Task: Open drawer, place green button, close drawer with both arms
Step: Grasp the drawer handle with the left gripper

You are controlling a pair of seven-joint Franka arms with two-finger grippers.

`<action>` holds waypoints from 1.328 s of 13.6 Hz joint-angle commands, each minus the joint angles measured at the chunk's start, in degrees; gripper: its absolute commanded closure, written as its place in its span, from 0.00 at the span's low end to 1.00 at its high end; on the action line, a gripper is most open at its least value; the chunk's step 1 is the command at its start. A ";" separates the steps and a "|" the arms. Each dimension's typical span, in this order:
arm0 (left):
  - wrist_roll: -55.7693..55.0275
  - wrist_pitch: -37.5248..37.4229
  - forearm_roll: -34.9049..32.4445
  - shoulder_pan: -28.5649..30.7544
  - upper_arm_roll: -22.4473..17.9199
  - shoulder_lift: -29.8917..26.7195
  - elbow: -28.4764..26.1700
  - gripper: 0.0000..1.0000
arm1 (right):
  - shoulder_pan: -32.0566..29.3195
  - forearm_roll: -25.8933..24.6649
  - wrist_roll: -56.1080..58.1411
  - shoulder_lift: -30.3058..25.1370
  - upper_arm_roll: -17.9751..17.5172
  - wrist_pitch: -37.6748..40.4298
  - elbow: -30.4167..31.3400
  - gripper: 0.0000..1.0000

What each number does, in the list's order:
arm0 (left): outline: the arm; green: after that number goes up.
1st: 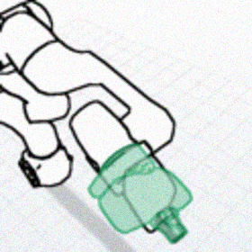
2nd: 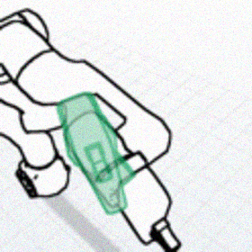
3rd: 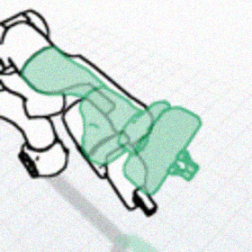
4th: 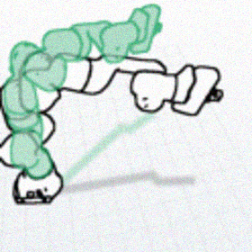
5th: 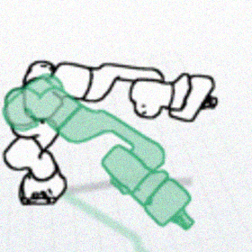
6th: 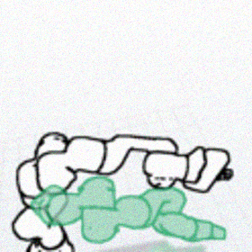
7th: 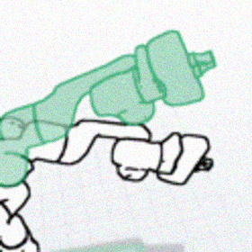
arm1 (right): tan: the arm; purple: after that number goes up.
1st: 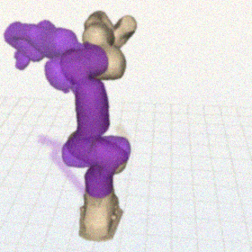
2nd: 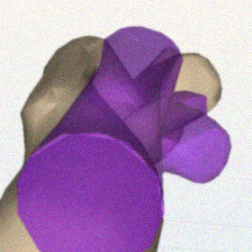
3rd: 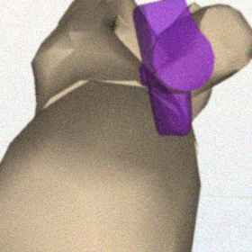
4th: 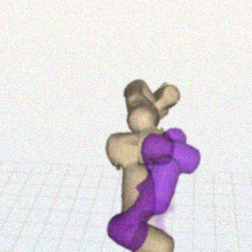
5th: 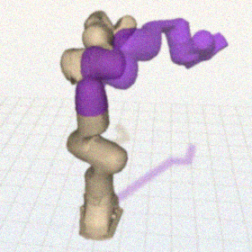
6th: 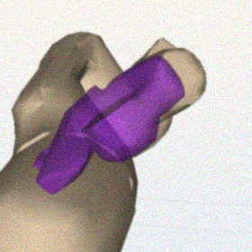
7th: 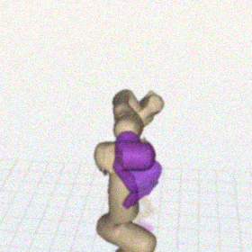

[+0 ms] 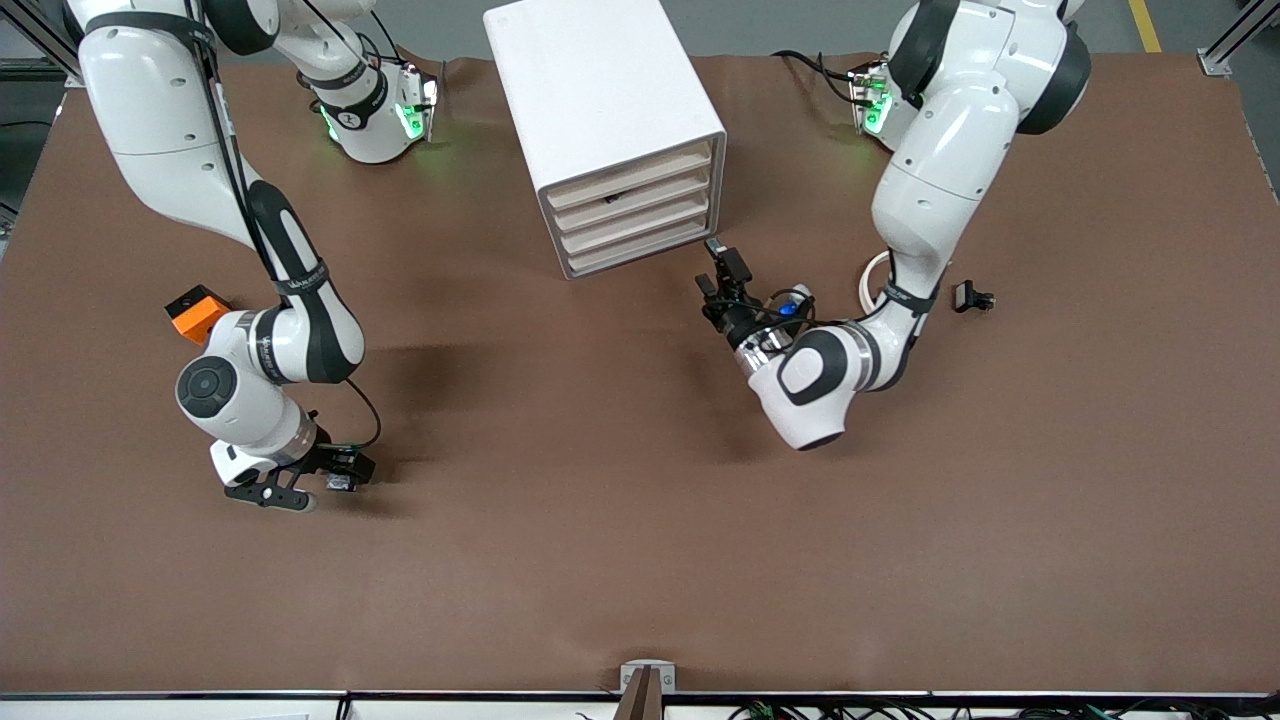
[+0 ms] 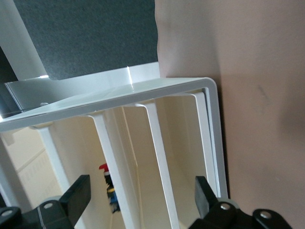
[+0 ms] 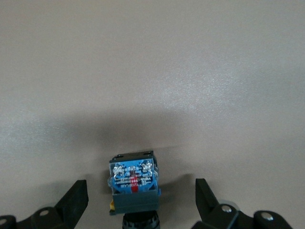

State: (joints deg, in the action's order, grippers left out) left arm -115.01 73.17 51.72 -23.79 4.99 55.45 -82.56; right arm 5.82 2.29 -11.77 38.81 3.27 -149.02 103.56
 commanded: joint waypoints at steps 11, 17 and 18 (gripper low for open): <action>-3.99 -1.37 -0.57 -8.63 -0.15 3.26 -0.32 0.26 | 1.03 0.70 -1.07 2.68 0.33 -0.04 -3.80 0.23; -3.81 -2.15 -1.18 -9.96 -0.07 3.17 -1.29 0.85 | 0.68 0.79 -1.42 2.59 0.25 0.57 -3.80 1.00; -3.81 -2.33 -1.18 -9.96 -0.06 3.17 -1.20 0.95 | 0.51 0.79 -1.85 2.41 0.25 0.66 -3.80 1.00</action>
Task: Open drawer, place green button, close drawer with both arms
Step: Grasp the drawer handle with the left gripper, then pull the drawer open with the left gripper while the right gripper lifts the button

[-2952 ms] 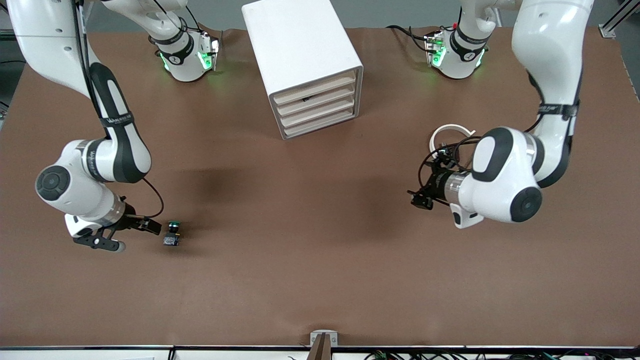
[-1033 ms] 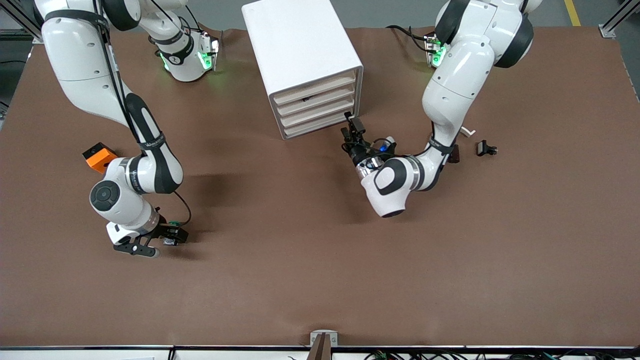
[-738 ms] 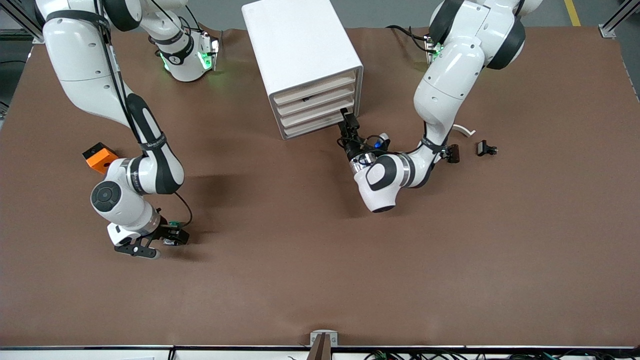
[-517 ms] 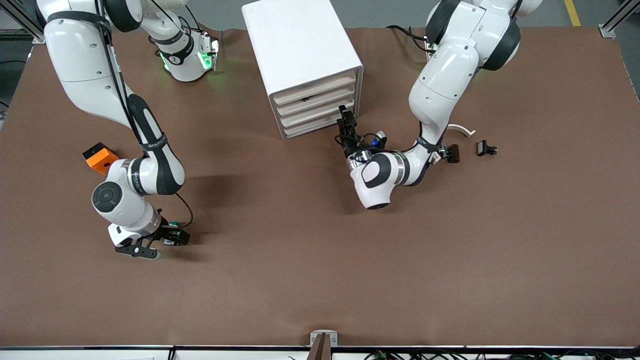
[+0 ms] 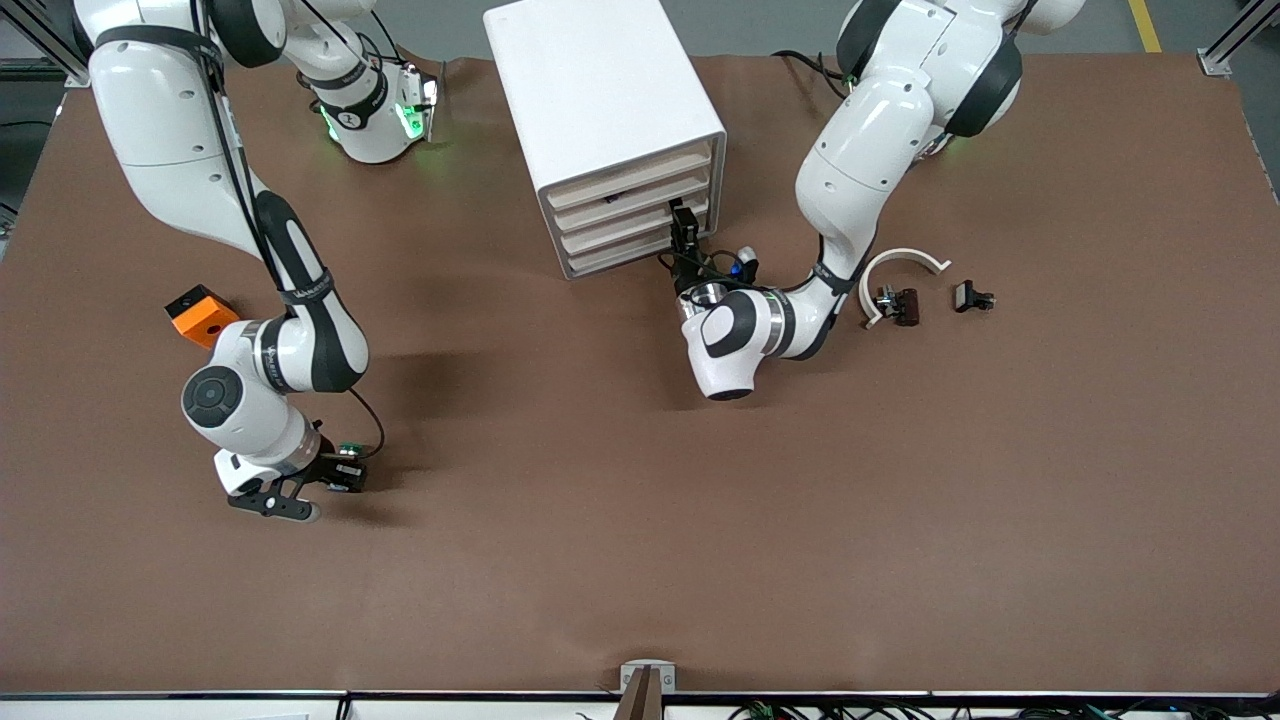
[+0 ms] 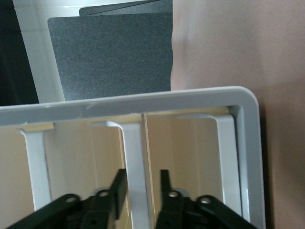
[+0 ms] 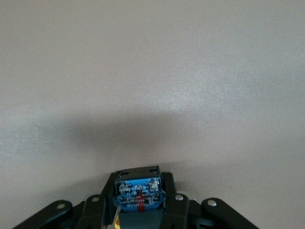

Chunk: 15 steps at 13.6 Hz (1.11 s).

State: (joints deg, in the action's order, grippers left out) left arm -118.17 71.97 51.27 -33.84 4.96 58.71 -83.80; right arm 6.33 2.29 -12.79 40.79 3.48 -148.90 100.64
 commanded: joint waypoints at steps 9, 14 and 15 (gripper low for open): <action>-0.04 -1.22 -0.73 1.40 -0.12 -0.08 0.12 1.00 | 6.13 0.79 -18.37 -5.71 0.03 13.71 -2.20 1.00; -0.74 -1.13 0.32 6.14 -0.30 0.00 0.47 1.00 | 12.38 0.70 -32.27 -9.67 0.03 18.63 -2.03 1.00; -0.74 -1.13 1.89 8.15 -0.39 -0.08 0.48 1.00 | 13.52 0.70 -34.56 -10.38 0.12 19.16 -1.85 1.00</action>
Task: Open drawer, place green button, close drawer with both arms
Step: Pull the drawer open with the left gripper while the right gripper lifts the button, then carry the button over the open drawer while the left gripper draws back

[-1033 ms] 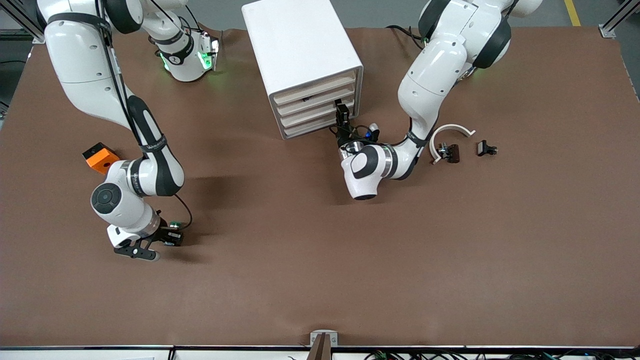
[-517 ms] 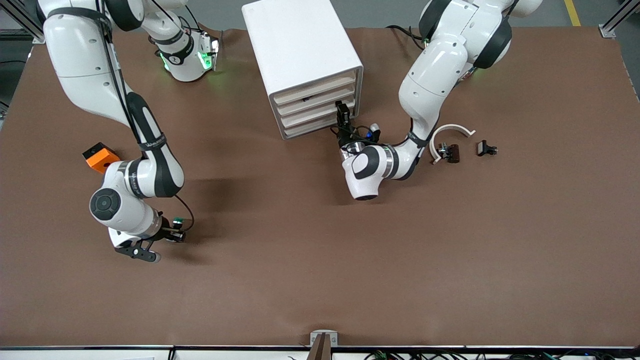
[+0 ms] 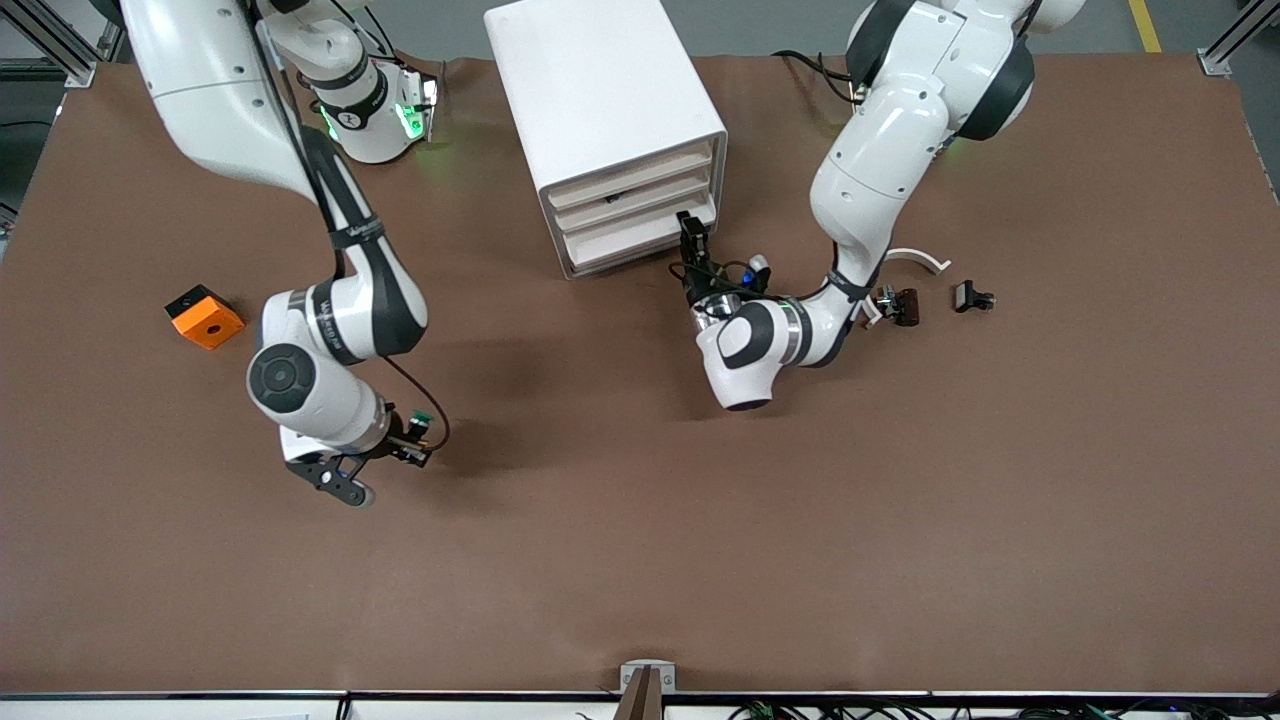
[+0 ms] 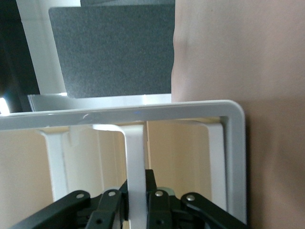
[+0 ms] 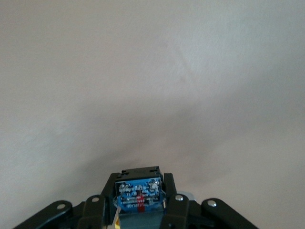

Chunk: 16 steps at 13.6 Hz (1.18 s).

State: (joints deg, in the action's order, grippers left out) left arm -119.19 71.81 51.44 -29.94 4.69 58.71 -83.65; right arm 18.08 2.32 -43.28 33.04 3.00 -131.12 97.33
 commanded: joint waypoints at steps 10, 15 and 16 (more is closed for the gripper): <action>0.10 -0.18 11.84 10.26 -0.29 0.18 1.91 0.63 | 17.93 -0.20 -33.93 -12.38 0.78 7.37 6.47 1.00; 0.98 2.10 7.81 10.17 -2.31 0.09 2.00 0.00 | 26.64 -3.63 -47.67 -12.03 0.69 7.46 6.56 1.00; 1.15 2.63 6.84 10.34 -2.31 -0.08 2.08 0.00 | 27.88 -3.72 -49.25 -12.03 0.69 7.46 6.47 1.00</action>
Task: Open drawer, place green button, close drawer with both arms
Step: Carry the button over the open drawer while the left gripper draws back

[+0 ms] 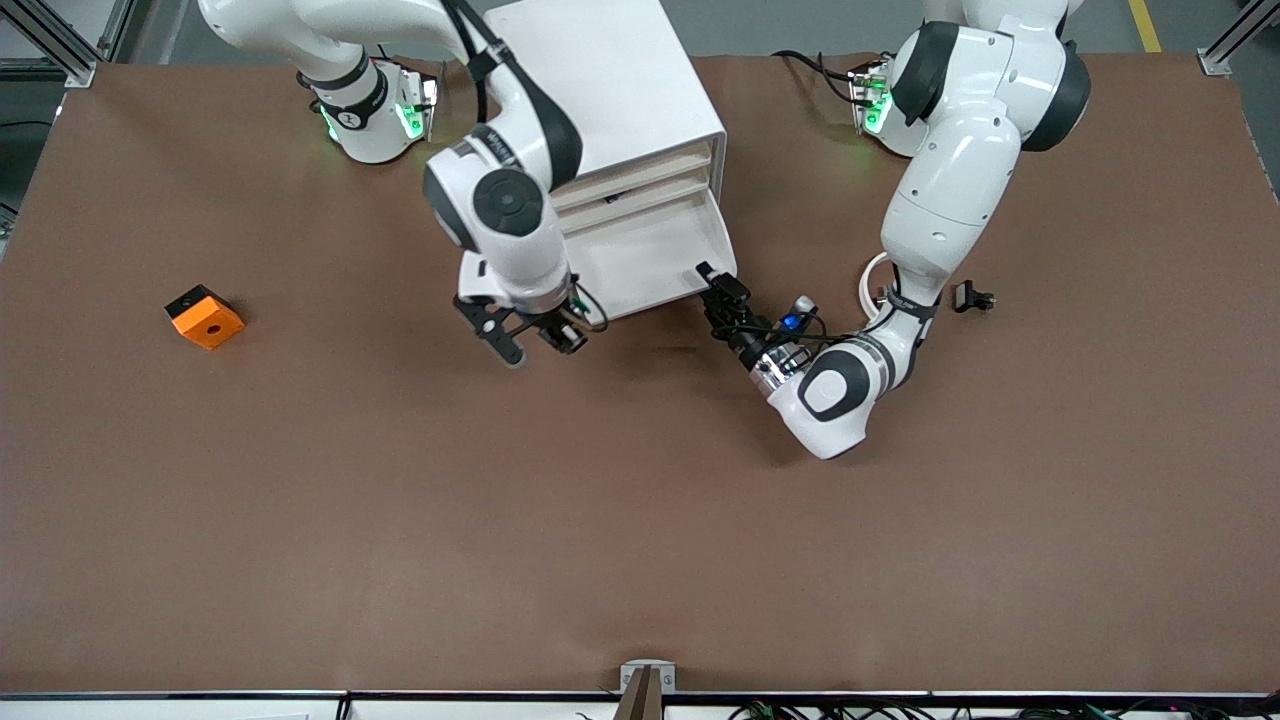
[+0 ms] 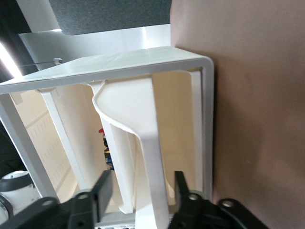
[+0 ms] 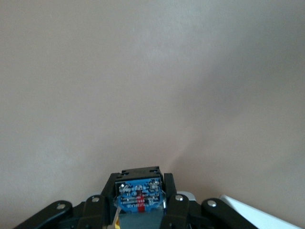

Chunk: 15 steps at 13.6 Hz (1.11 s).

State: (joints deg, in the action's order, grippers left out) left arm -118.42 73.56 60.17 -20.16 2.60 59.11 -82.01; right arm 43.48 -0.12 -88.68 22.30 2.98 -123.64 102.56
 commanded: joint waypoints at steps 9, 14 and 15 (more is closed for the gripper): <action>40.82 1.85 -11.65 4.34 -1.71 -4.71 7.56 0.00 | 11.01 -1.46 -15.99 -0.85 0.72 0.07 1.24 1.00; 65.57 10.27 -19.11 3.02 -5.58 -9.01 8.18 0.00 | 11.54 -1.46 -16.79 0.64 0.63 -0.46 0.80 1.00; 67.68 12.82 -20.87 2.76 -5.76 -9.71 8.18 0.00 | 11.46 -1.38 -16.79 0.82 0.63 -0.55 0.71 1.00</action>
State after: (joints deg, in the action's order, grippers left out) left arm -56.03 82.20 43.06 -15.89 -2.42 52.09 -73.21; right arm 54.25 -0.38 -104.02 22.98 3.05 -123.77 103.10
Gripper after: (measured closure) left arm 0.000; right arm 0.581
